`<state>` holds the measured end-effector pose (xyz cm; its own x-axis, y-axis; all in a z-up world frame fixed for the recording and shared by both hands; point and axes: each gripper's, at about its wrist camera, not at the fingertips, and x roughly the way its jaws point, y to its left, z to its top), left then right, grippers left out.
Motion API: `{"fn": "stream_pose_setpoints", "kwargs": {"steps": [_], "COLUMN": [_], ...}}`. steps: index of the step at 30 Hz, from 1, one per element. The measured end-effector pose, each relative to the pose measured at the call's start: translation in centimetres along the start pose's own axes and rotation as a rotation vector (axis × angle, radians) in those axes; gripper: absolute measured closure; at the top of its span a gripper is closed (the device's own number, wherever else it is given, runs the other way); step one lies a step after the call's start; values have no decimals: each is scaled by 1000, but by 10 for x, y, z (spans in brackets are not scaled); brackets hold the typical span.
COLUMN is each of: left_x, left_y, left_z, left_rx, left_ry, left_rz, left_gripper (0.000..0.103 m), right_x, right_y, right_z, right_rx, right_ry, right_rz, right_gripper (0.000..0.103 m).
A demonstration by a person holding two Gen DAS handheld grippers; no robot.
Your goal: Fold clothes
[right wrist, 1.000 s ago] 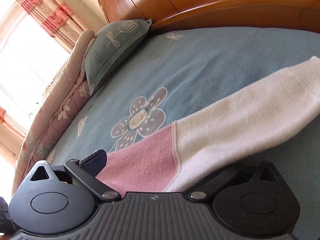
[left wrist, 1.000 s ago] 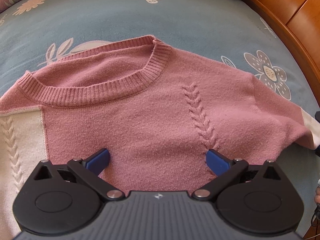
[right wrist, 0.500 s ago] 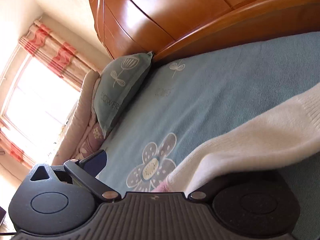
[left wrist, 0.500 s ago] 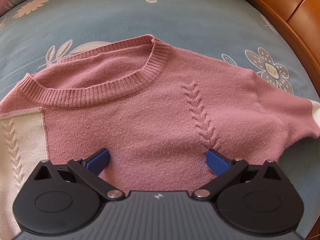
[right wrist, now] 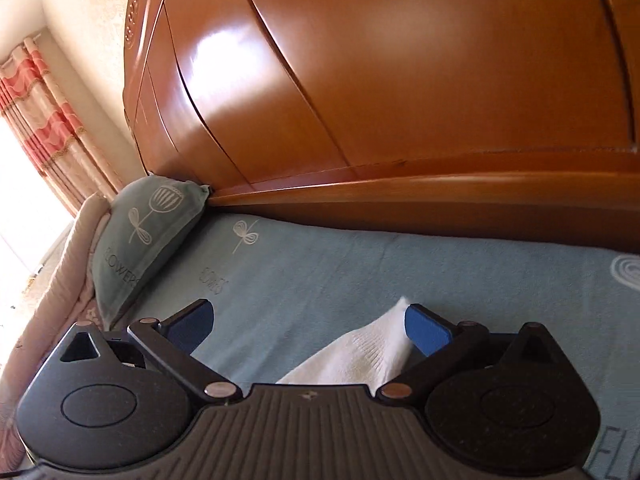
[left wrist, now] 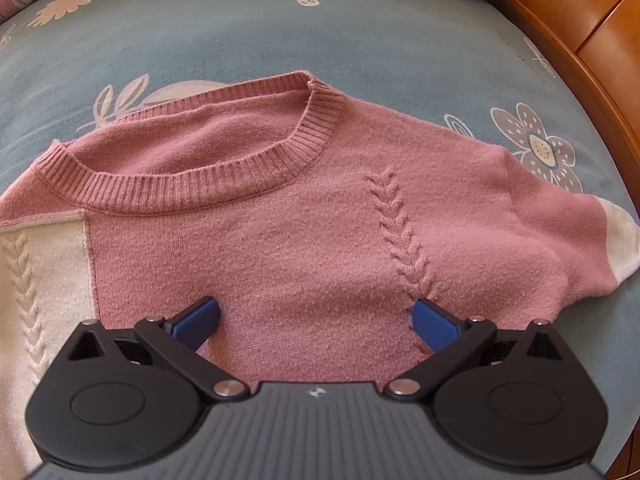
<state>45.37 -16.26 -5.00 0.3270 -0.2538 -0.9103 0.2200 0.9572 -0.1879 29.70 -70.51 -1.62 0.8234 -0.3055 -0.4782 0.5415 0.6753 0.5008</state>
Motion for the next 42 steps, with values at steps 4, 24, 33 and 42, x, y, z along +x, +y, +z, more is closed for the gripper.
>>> {"fn": "stream_pose_setpoints", "kwargs": {"steps": [4, 24, 33, 42], "left_x": [-3, -14, -20, -11], "left_y": [0, 21, 39, 58], "left_z": [2, -1, -5, -10], "left_rx": [-29, -36, -54, -108], "left_ry": [-13, -60, -67, -57], "left_rz": [-16, 0, -13, -22], "left_gripper": [1, 1, 1, 1], "right_x": [-12, 26, 22, 60], "right_y": [52, 200, 233, 278], "right_z": [-13, -165, -130, -180], "right_rx": [-268, -888, -731, -636], "right_ry": [55, 560, 644, 747], "right_rz": [25, 301, 377, 304], "right_gripper": [0, 0, 0, 0]}}
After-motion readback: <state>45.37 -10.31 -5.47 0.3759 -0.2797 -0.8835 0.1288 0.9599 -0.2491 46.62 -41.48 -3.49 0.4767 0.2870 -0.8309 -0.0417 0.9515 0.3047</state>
